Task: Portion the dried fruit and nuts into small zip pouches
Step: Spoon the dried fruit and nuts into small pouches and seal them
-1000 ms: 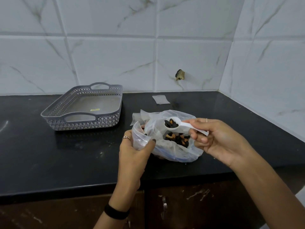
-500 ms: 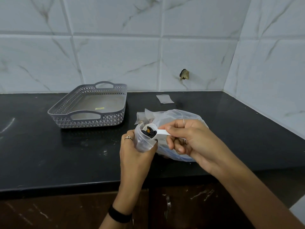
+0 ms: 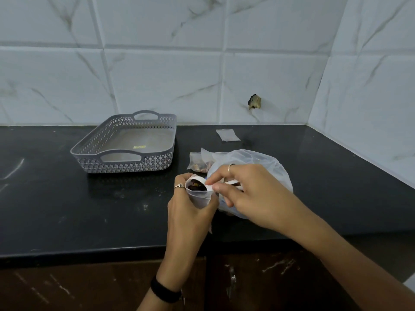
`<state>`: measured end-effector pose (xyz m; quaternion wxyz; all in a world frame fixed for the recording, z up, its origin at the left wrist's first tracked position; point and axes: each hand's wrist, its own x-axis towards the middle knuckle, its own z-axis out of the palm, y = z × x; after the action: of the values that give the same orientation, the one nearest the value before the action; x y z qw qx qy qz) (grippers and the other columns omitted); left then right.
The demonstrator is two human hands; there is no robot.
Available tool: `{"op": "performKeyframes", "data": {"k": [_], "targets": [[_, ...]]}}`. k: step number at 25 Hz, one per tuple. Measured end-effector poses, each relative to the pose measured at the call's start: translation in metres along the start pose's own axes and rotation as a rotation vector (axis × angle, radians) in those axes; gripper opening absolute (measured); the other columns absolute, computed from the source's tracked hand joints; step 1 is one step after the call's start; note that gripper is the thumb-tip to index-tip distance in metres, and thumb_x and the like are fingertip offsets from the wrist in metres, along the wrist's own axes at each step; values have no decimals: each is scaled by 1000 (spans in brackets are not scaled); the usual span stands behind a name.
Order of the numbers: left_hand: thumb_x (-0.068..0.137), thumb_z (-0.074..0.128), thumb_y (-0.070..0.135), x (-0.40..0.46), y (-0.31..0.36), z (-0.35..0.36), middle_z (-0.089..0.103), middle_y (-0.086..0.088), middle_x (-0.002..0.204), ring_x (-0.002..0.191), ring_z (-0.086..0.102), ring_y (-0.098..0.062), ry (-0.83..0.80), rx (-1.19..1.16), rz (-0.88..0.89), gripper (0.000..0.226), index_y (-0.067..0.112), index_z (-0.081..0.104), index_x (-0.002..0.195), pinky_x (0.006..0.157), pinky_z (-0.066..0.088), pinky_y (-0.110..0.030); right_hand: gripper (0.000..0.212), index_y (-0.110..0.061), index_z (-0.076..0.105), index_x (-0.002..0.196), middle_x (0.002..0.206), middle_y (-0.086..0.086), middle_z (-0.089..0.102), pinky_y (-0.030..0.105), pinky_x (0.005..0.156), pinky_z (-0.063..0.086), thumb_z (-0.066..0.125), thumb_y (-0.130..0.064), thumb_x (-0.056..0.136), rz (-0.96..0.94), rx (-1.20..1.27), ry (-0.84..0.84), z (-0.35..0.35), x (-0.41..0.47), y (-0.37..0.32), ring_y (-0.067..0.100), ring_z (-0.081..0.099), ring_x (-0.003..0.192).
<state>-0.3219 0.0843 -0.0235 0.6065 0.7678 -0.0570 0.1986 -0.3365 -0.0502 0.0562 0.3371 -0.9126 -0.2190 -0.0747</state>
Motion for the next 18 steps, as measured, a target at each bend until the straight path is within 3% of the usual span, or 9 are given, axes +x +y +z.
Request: {"op": "performKeyframes", "data": {"k": [1,3,5,6,10,14,16,18], "targets": [[78,74,18,-1,0,-2,63,11,86,79,59,10,-1,-1,-6,35,25,50,103,59,45,-6,19,-23,67,106,78,-5,67,25,64,50,59,-16,91,-139,-191,20,3,0,0,7,62,70],[77,75,15,-1,-1,-5,63,11,85,77,60,9,-6,-19,-11,38,31,48,98,59,47,-7,37,-20,65,105,78,-1,66,37,51,53,69,-2,74,-404,-515,25,10,1,5,20,63,65],[74,76,13,0,-1,-10,64,8,85,76,62,5,-9,-38,8,40,31,47,96,59,49,-10,51,-16,65,104,72,0,62,34,38,48,72,6,59,-522,-618,62,14,1,10,20,58,54],[73,76,15,0,0,-12,65,8,84,75,63,3,-2,-51,25,40,30,48,96,59,49,-10,50,-16,65,106,73,1,63,34,40,49,72,5,61,-530,-591,56,15,1,9,21,59,56],[61,68,44,3,-2,-14,64,8,80,71,62,-5,30,-132,95,49,18,52,99,60,49,-16,25,-20,65,112,94,0,71,37,68,55,53,-23,89,-375,-153,-7,7,-2,-2,16,67,82],[60,66,44,4,-6,-10,66,2,88,83,66,-14,19,-156,95,55,15,53,105,68,55,-26,29,-19,66,108,86,-1,70,38,51,55,58,-10,81,-500,-471,40,4,-2,2,20,66,68],[62,68,45,4,-6,-9,66,0,90,84,66,-15,16,-174,94,54,15,53,105,70,56,-28,26,-21,66,107,88,-5,70,35,55,55,49,-22,88,-468,-417,47,3,-2,0,14,66,71],[66,71,44,4,-5,-8,66,1,91,85,66,-12,7,-179,93,52,16,54,105,69,55,-25,27,-22,67,108,88,-12,70,23,63,52,47,-30,92,-370,-250,60,1,-5,-5,4,64,75]]}}
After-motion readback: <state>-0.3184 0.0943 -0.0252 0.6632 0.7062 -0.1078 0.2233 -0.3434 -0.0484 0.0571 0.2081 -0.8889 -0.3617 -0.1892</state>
